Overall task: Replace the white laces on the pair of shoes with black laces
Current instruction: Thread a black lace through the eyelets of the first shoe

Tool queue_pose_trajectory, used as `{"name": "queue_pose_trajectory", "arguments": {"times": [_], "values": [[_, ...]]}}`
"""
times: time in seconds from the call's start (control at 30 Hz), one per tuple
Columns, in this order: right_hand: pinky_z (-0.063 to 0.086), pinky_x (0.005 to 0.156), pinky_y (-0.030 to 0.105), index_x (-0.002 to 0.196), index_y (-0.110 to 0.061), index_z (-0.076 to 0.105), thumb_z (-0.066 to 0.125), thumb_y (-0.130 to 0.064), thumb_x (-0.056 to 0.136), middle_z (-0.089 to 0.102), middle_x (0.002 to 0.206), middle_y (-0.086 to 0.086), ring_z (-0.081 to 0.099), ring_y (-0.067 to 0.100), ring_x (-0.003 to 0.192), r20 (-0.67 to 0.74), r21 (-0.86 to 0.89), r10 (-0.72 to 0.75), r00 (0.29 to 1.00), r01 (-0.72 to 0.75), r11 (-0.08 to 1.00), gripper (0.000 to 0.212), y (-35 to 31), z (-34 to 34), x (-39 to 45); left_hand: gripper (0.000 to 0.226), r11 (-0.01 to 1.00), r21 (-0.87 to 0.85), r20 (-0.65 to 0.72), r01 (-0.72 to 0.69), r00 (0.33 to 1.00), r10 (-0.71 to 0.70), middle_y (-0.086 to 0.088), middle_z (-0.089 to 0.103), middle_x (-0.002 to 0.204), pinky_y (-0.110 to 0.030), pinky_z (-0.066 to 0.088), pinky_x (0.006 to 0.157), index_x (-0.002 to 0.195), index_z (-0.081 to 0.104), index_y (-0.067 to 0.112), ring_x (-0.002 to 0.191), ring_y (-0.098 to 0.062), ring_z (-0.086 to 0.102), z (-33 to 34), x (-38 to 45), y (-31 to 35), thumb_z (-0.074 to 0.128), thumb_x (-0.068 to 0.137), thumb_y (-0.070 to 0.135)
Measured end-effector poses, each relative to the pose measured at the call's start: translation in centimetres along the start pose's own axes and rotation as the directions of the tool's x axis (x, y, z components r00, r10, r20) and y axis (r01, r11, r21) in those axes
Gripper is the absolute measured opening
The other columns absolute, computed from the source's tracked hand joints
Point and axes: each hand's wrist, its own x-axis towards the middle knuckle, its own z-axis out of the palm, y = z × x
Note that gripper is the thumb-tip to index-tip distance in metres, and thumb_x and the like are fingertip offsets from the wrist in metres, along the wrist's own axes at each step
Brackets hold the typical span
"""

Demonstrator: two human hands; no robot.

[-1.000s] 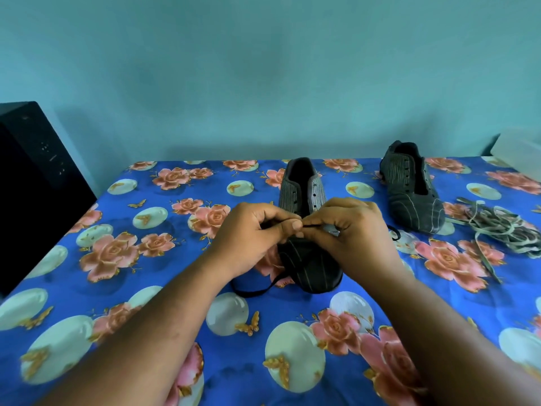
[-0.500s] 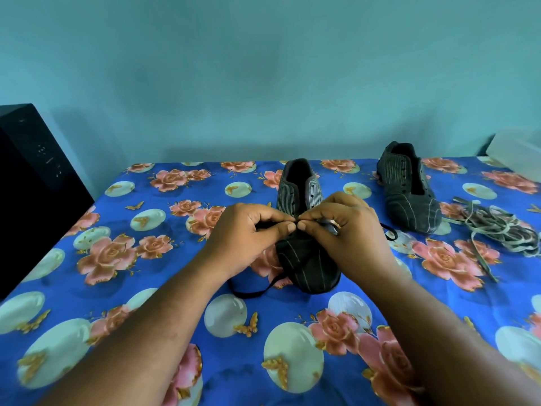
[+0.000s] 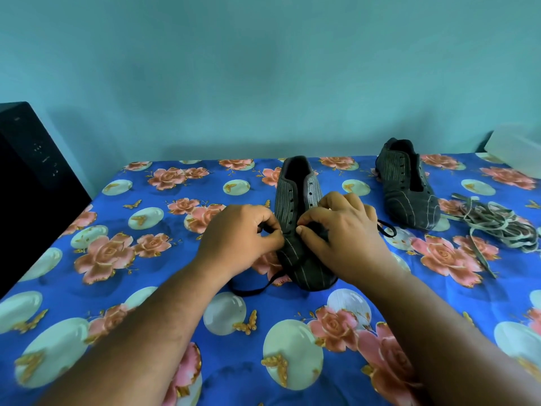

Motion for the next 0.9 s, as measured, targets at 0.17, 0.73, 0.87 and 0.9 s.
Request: {"name": "queue_pose_trajectory", "arguments": {"times": [0.17, 0.73, 0.87, 0.9], "values": [[0.034, 0.089, 0.043, 0.097, -0.037, 0.075, 0.041, -0.054, 0.091, 0.055, 0.099, -0.006, 0.048, 0.025, 0.103, 0.015, -0.077, -0.021, 1.000, 0.022, 0.997, 0.038, -0.4, 0.1, -0.1, 0.009, 0.999, 0.035, -0.030, -0.031, 0.999, 0.032, 0.006, 0.061, 0.061, -0.036, 0.046, 0.054, 0.074, 0.071, 0.030, 0.059, -0.012, 0.057, 0.2, 0.0, 0.2, 0.076, 0.078, 0.036], [0.027, 0.098, 0.039, 0.115, -0.044, 0.073, 0.063, -0.044, 0.096, 0.048, 0.110, -0.009, 0.037, 0.018, 0.108, 0.158, 0.181, 0.026, 0.987, -0.055, 0.982, 0.022, 0.1, 0.2, 0.2, 0.011, 0.987, -0.158, -0.022, 0.017, 1.000, -0.021, 0.015, 0.066, 0.063, -0.030, 0.051, 0.052, 0.075, 0.072, 0.026, 0.051, 0.001, 0.061, 1.0, -0.4, 0.8, 0.073, 0.083, 0.033], [0.020, 0.097, 0.035, 0.124, -0.048, 0.067, 0.052, -0.050, 0.100, 0.041, 0.116, -0.012, 0.033, 0.018, 0.114, 0.257, 0.142, 0.039, 0.966, -0.078, 0.987, 0.028, 0.1, 0.2, 0.4, 0.015, 0.936, -0.327, 0.087, 0.132, 0.990, -0.109, 0.006, 0.070, 0.064, -0.051, 0.057, 0.049, 0.075, 0.069, 0.018, 0.044, -0.020, 0.068, 0.8, -0.5, 0.8, 0.072, 0.090, 0.019], [0.017, 0.096, 0.034, 0.125, -0.049, 0.065, 0.050, -0.050, 0.100, 0.039, 0.118, -0.013, 0.031, 0.017, 0.115, 0.277, 0.130, 0.036, 0.960, -0.075, 0.989, 0.029, 0.1, 0.2, 0.4, 0.015, 0.923, -0.356, 0.110, 0.146, 0.987, -0.114, 0.004, 0.071, 0.064, -0.055, 0.056, 0.048, 0.076, 0.068, 0.015, 0.045, -0.024, 0.068, 0.8, -0.4, 0.7, 0.072, 0.091, 0.017]]}}
